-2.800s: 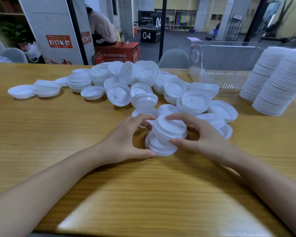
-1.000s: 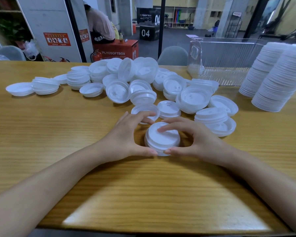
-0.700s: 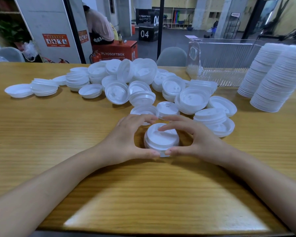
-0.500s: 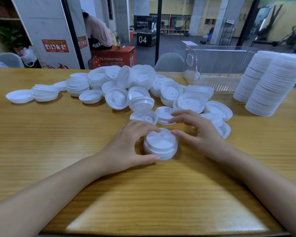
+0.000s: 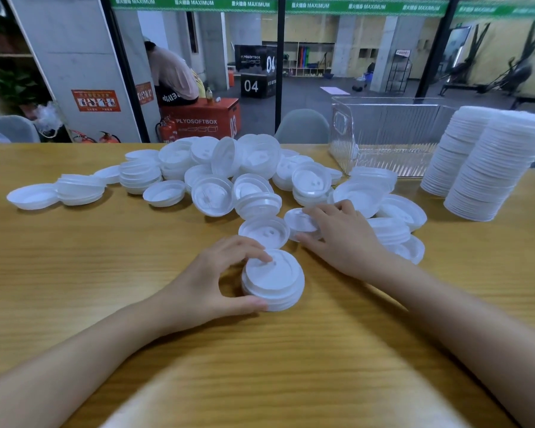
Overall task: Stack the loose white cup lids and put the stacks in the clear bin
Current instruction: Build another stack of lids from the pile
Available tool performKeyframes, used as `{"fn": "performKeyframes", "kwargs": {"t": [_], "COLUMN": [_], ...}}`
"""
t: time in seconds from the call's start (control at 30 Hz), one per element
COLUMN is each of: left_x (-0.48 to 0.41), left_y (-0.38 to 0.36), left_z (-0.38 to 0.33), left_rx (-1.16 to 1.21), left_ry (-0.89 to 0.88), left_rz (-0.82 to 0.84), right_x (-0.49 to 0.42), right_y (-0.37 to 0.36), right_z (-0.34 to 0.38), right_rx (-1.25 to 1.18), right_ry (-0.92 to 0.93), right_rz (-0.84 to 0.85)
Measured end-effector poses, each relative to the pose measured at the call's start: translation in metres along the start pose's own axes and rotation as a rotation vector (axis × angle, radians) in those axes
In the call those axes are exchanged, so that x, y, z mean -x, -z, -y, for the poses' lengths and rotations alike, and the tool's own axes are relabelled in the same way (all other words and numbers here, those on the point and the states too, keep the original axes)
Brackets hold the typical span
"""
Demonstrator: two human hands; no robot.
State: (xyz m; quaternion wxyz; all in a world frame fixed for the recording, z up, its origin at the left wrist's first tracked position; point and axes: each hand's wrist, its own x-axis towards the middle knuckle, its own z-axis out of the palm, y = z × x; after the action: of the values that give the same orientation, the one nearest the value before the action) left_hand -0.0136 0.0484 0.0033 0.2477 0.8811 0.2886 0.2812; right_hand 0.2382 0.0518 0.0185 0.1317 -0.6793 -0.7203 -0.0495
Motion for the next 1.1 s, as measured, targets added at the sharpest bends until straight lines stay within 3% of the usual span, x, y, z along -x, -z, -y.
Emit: {"fn": "performKeyframes", "kwargs": {"t": [0.17, 0.4, 0.53, 0.67, 1.1], "left_x": [-0.001, 0.0, 0.0, 0.0, 0.001], "left_y": [0.003, 0.003, 0.003, 0.003, 0.001], "left_z": [0.001, 0.004, 0.004, 0.002, 0.006], "left_rx": [0.067, 0.13, 0.206, 0.219, 0.183], "left_ry": [0.085, 0.112, 0.123, 0.126, 0.106], "left_rz": [0.027, 0.062, 0.098, 0.08, 0.056], "right_x": [-0.003, 0.017, 0.045, 0.054, 0.051], "right_y": [-0.008, 0.015, 0.028, 0.019, 0.007], "right_z": [-0.003, -0.012, -0.001, 0.003, 0.001], "right_rx": [-0.028, -0.514, -0.747, -0.712, -0.527], "right_ry": [-0.004, 0.022, 0.205, 0.326, 0.386], "right_rz": [-0.048, -0.18, -0.043, 0.004, 0.031]}}
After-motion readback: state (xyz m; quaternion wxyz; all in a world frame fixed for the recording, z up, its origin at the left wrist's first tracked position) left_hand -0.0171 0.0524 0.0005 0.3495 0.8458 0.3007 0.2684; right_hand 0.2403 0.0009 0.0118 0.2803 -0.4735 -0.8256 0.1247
